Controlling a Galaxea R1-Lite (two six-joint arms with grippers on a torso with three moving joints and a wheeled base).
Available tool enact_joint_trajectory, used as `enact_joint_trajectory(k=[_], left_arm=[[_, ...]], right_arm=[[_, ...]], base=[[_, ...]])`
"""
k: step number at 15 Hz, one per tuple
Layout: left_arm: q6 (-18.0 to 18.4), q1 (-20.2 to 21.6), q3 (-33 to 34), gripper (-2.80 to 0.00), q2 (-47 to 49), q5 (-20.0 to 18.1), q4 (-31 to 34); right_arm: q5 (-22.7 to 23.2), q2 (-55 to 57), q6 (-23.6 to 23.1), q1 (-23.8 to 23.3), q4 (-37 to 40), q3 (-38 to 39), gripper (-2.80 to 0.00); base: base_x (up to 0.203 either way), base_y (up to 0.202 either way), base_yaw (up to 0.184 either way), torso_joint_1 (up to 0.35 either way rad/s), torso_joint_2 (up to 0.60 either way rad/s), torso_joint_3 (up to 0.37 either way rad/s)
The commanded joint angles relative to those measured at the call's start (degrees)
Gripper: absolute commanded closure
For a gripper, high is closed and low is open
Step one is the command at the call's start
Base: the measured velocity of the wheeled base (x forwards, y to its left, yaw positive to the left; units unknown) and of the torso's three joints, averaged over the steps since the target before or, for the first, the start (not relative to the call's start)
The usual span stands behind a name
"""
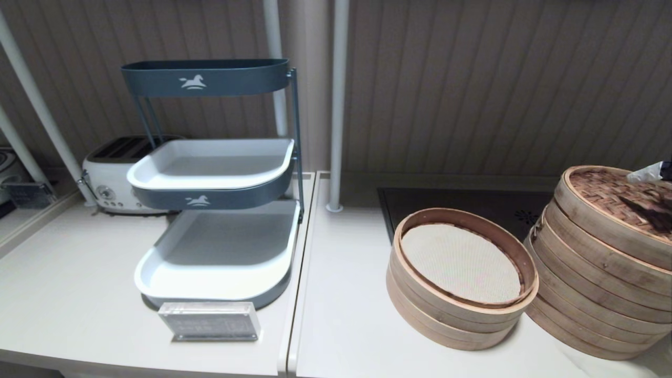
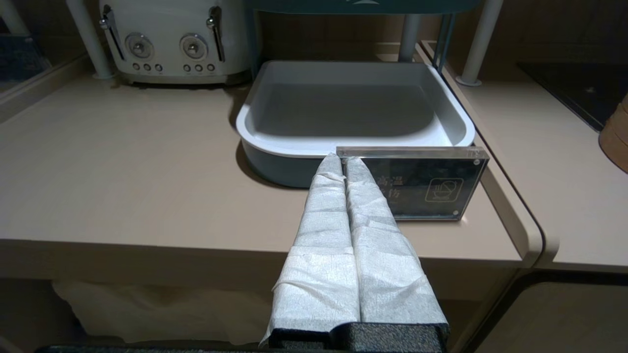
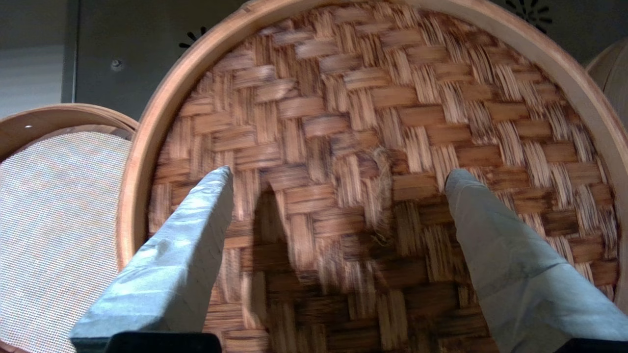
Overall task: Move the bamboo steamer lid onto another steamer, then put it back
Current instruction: Pick up the steamer
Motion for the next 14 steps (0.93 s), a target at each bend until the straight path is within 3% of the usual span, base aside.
enact_joint_trajectory(k=[1, 5, 14], left_arm=[[-0.1, 0.0, 1.6, 0.00, -0.1, 0.0, 0.0], [0.0, 0.0, 1.6, 0.00, -0.1, 0.0, 0.0], [0.0, 0.0, 1.6, 0.00, -0.1, 0.0, 0.0]], right_arm=[[0.2, 0.7, -0.1, -0.3, -0.4, 0.7, -2.80], [0.2, 1.5, -0.2, -0.4, -5.0, 3.3, -2.80], [0.2, 2.9, -0.2, -1.2, -5.1, 2.6, -2.80]], base=[[0.000, 0.000, 0.000, 0.000, 0.00, 0.000], [0.000, 0.000, 0.000, 0.000, 0.00, 0.000], [0.000, 0.000, 0.000, 0.000, 0.00, 0.000]])
